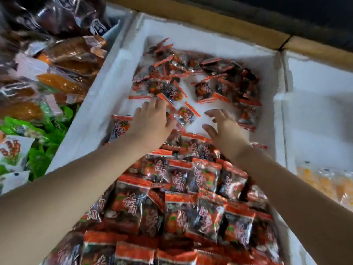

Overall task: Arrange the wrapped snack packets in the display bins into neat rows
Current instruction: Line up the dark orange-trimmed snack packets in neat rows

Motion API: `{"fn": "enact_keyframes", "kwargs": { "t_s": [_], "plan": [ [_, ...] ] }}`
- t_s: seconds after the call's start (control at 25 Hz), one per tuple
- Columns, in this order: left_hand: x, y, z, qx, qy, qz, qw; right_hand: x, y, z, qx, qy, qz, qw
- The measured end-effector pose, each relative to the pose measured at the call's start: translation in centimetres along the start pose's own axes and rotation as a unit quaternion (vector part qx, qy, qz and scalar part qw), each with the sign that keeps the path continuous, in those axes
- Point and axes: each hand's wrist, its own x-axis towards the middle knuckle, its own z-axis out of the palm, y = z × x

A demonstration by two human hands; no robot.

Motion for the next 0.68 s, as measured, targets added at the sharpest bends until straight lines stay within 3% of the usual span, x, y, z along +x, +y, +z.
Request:
{"fn": "enact_keyframes", "kwargs": {
  "t_s": [0.12, 0.32, 0.48, 0.56, 0.68],
  "plan": [
    [2.5, -1.9, 0.7, -0.055, -0.059, -0.084, 0.993, 3.9, -1.8, 2.2, -0.003, -0.052, 0.07, 0.996],
    [5.4, -2.4, 1.7, -0.178, -0.057, -0.164, 0.969, 7.2, -2.3, 3.2, 0.019, -0.062, 0.145, 0.987],
    [4.9, -1.9, 0.4, -0.219, -0.073, -0.152, 0.961, 7.4, -1.3, 3.1, 0.07, -0.07, 0.131, 0.986],
    [4.3, -2.0, -0.6, -0.26, -0.008, -0.138, 0.956, 6.3, -1.6, 2.0, 0.109, -0.018, 0.114, 0.987],
    [2.8, -1.4, -2.8, -0.393, 0.134, -0.14, 0.899, 4.2, -2.5, -0.4, 0.195, 0.095, 0.09, 0.972]
  ]
}}
